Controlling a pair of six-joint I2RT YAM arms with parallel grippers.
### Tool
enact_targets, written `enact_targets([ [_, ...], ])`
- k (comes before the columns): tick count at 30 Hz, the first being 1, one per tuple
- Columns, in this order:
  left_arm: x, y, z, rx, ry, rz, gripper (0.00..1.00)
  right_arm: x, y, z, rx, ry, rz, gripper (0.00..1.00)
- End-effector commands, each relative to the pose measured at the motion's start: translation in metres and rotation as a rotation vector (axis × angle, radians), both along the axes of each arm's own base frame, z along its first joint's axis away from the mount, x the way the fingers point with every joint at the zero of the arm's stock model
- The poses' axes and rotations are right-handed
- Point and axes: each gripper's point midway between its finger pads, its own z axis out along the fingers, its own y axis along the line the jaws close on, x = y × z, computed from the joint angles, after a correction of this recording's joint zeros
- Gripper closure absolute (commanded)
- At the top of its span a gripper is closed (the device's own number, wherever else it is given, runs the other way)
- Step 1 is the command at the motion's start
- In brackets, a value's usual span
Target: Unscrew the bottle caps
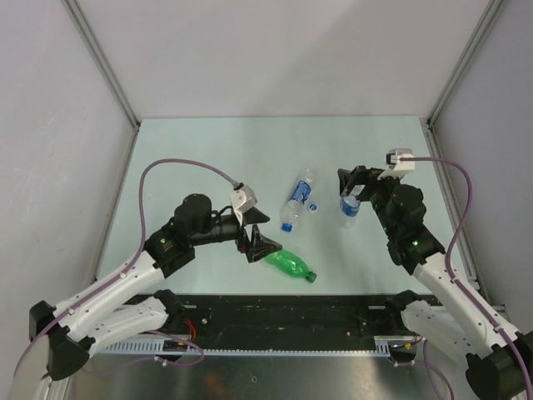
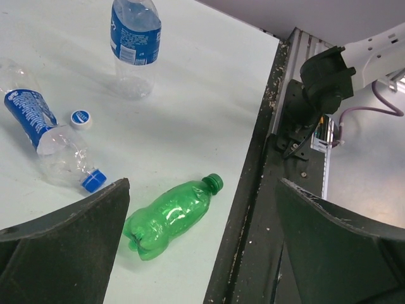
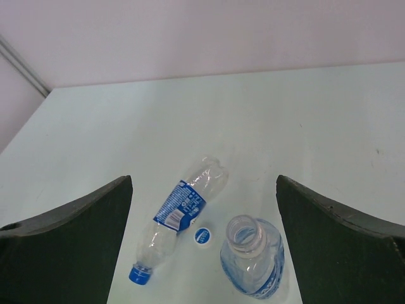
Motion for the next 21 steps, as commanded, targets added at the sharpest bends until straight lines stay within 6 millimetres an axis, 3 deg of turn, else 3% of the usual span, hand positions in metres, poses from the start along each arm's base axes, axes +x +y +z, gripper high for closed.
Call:
enact_targets([
  [1,0.004,-0.003,0.019,0.005,-0.066,-0.016,0.0,-0.005,0.003,0.044,0.047,-0.087,0.036,0.01],
  [8,0.015,-0.007,-0.007,0.17,-0.074,0.027,0.01,-0.01,-0.002,0.047,0.046,-0.09,0.033,0.01],
  [21,0.016,-0.03,-0.102,0.672,-0.124,0.053,0.01,-0.011,-0.01,0.038,0.031,-0.055,0.014,0.01],
])
